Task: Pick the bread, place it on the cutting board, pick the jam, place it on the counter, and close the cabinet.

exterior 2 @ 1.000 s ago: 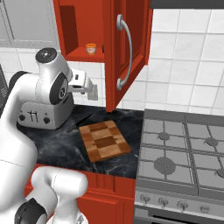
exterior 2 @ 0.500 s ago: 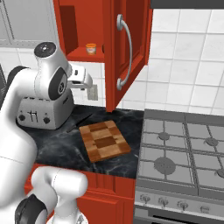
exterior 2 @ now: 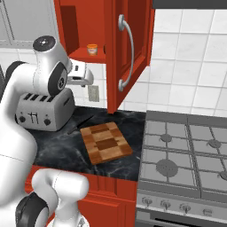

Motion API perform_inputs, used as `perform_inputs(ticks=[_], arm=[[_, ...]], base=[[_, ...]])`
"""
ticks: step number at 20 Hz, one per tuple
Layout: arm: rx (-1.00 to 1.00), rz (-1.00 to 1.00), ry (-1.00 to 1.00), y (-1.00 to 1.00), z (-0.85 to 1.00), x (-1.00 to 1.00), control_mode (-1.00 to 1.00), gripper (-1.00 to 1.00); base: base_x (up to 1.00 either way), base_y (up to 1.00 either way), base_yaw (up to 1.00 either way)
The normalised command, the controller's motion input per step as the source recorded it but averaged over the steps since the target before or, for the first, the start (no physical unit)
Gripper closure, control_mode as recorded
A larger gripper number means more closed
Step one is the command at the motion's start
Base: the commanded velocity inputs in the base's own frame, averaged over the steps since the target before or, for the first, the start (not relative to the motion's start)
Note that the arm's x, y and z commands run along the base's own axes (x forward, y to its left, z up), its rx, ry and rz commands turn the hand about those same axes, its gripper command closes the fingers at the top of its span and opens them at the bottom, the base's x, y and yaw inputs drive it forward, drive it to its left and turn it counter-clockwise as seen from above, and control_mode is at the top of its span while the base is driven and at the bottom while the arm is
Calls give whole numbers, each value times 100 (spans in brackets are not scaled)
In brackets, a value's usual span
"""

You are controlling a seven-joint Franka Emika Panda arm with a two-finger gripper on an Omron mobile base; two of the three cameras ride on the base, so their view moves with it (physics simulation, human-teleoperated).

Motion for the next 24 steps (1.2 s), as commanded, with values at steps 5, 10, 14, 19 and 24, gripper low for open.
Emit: perform_inputs(ticks=[5,10,14,19,24], arm=[[0,0,-1,0,9,0,-100,-100],[0,0,-2,0,10,0,-100,-100],[0,0,-7,0,6,0,-100,-100],[0,0,-9,0,3,0,-100,-100],[0,0,-8,0,9,0,-100,-100]], base=[[0,0,0],[0,0,0],[0,0,0],[0,0,0],[0,0,0]])
